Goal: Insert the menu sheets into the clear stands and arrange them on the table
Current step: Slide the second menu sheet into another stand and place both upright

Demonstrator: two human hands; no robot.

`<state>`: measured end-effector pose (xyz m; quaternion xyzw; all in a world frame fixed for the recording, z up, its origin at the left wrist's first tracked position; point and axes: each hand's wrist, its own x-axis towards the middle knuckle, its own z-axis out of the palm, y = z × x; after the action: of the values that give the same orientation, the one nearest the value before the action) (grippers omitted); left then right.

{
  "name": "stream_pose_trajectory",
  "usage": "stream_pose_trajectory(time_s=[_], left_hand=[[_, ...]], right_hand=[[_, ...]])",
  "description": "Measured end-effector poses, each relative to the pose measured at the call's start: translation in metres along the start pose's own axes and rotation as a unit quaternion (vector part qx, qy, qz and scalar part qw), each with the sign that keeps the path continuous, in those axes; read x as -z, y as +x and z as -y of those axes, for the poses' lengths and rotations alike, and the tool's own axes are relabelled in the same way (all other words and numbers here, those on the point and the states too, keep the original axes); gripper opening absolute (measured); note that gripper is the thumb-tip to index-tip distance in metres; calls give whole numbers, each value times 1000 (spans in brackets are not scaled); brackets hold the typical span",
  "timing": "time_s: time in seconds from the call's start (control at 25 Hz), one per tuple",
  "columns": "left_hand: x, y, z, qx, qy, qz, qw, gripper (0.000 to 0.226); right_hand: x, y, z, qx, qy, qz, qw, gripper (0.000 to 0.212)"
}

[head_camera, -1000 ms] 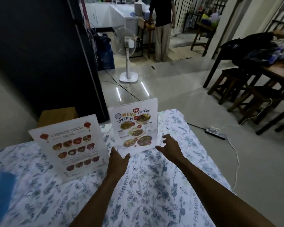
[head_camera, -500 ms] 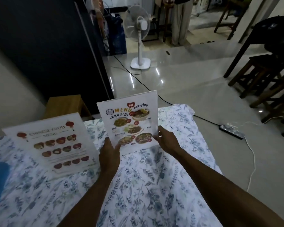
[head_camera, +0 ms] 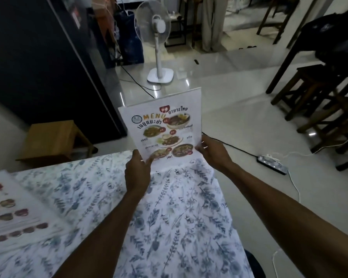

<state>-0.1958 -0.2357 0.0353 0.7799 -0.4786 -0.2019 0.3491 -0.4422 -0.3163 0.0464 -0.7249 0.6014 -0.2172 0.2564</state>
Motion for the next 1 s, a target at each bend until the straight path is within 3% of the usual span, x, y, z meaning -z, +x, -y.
stream_pose_trajectory(time_s=[0.48,0.68,0.76,0.88,1.0], left_hand=[[-44,48,5,-23,25,-13,999,34],[-43,50,9,37,43,76,995,40],[-41,44,10,73,40,127,988,53],[-28,33,11,86,35,141,986,61],[-3,22,8,78,24,139,987,57]], right_hand=[[-22,44,-43,11,29,12,999,19],[-18,45,-36,-28,18,35,999,16],[-10,43,-32,-67,15,84,994,30],[-2,30,-31,-131,-13,133,982,62],[4,7,-19,-150,-37,146,977,69]])
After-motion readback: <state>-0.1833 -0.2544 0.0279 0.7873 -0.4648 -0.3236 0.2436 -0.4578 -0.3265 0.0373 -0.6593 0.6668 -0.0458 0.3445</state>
